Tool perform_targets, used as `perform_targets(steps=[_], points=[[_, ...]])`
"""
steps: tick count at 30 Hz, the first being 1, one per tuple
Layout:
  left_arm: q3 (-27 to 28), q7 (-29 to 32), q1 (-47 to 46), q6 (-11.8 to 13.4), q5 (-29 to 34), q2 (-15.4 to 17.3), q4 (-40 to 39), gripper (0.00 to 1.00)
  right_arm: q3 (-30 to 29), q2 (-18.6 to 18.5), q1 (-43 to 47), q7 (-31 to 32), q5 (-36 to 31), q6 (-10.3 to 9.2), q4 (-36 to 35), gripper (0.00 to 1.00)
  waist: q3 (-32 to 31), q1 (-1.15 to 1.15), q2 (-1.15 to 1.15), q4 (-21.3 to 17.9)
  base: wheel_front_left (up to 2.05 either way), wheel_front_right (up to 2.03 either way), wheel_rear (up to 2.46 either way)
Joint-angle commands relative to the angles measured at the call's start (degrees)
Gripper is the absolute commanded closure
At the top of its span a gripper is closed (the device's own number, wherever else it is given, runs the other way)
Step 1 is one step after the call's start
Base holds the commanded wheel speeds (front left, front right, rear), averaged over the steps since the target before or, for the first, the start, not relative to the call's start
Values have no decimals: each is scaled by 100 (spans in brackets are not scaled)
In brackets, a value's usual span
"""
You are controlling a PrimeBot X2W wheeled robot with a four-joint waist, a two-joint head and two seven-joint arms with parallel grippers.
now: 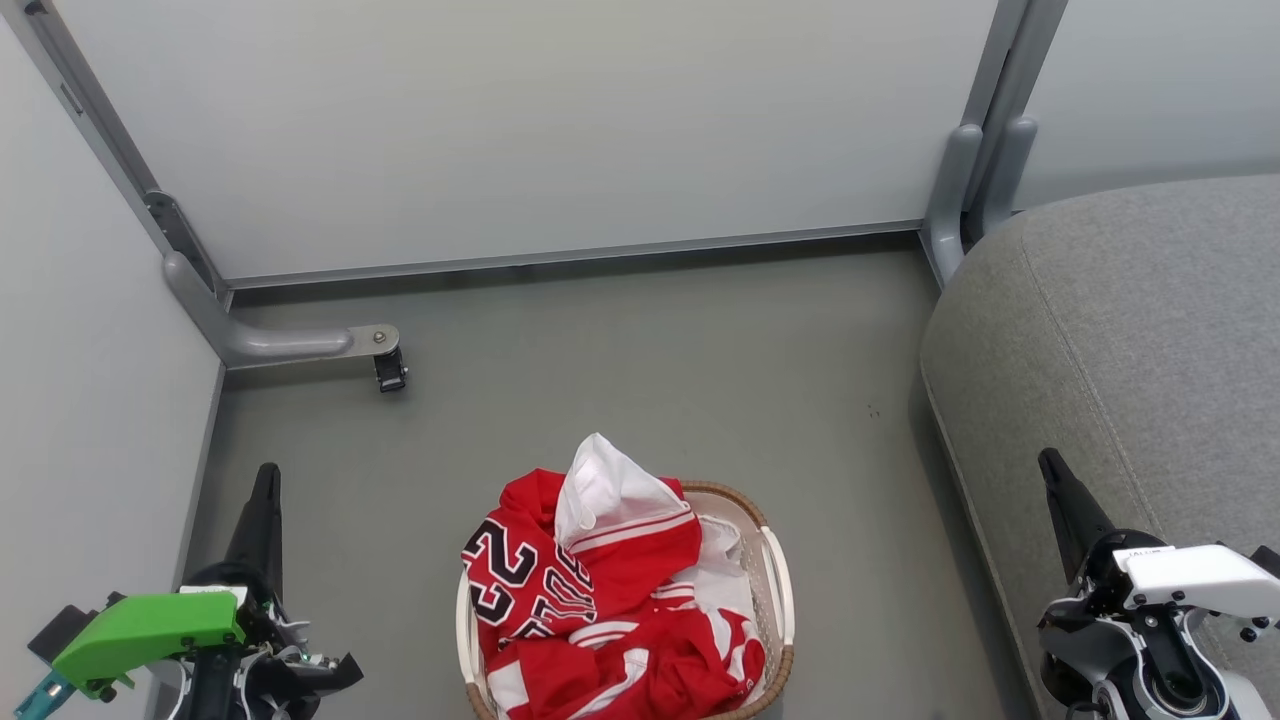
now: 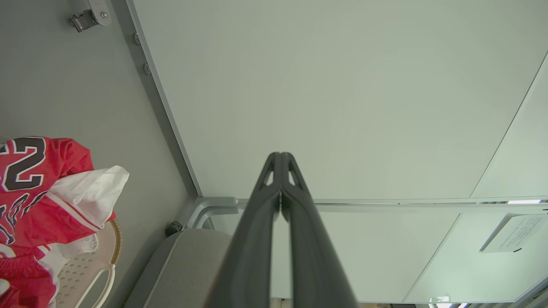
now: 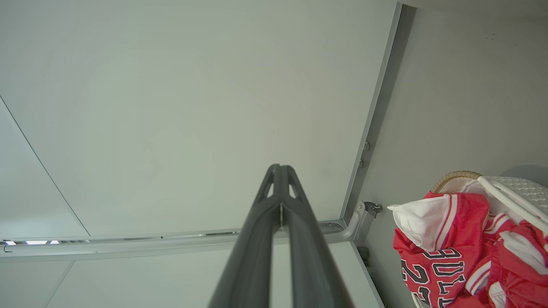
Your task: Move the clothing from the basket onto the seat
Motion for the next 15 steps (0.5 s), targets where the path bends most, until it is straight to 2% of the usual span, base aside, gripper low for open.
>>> perform_targets(steps=[1,2,3,7,15], points=[[7,7,-68,-9,-15,3,-7,100,1,-25,-43,8,-1,0,-21,100,0,0,0,0,0,0,0],[7,7,-68,-9,-15,3,-7,100,1,-25,-43,8,-1,0,-21,100,0,0,0,0,0,0,0],[-3,-2,1,1,1,0,-1,0,3,0,1,-5,-1,0,0,0,0,0,0,0,0,0,0],[-29,-15,148,1,3,-35,196,0,21,63,151,-10,-2,-2,183,0,0,0,0,0,0,0,0],[-274,-238,214,1,97,-33,92,0,147,58,213,-234,-100,-2,147,0,1,0,0,0,0,0,0]])
